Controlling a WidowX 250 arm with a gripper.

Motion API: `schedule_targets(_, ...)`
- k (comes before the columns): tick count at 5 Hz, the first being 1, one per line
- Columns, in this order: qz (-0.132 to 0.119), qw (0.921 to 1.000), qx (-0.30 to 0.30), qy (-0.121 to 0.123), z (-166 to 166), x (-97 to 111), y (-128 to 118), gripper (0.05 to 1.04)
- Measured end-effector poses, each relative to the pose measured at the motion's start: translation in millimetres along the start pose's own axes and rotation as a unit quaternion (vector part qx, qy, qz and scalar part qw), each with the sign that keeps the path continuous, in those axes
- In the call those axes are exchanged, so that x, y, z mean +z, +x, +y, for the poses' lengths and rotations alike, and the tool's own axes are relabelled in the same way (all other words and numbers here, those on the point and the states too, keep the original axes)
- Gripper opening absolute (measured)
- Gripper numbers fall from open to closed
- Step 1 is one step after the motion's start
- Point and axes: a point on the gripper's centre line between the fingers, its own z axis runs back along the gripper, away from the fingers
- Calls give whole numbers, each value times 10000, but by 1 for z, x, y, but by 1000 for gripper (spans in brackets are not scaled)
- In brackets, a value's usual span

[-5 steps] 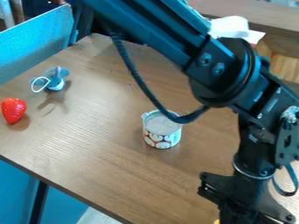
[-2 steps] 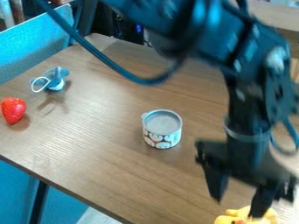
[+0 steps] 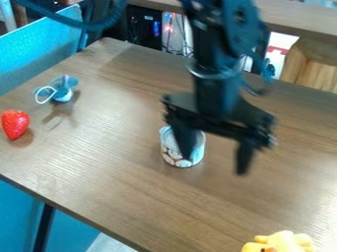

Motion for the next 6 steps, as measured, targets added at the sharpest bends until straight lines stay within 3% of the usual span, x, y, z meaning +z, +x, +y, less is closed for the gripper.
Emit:
schedule_targets(1,153,9989,323,314,50,-5,21,1010)
schedule_targets(2,110,9982,243,531,93,0,41,1009)
schedule_targets(4,789,9914,241,1011,186,-7,79,1009)
schedule_targets(6,1067,9827,186,1500,283,-21,91,1009)
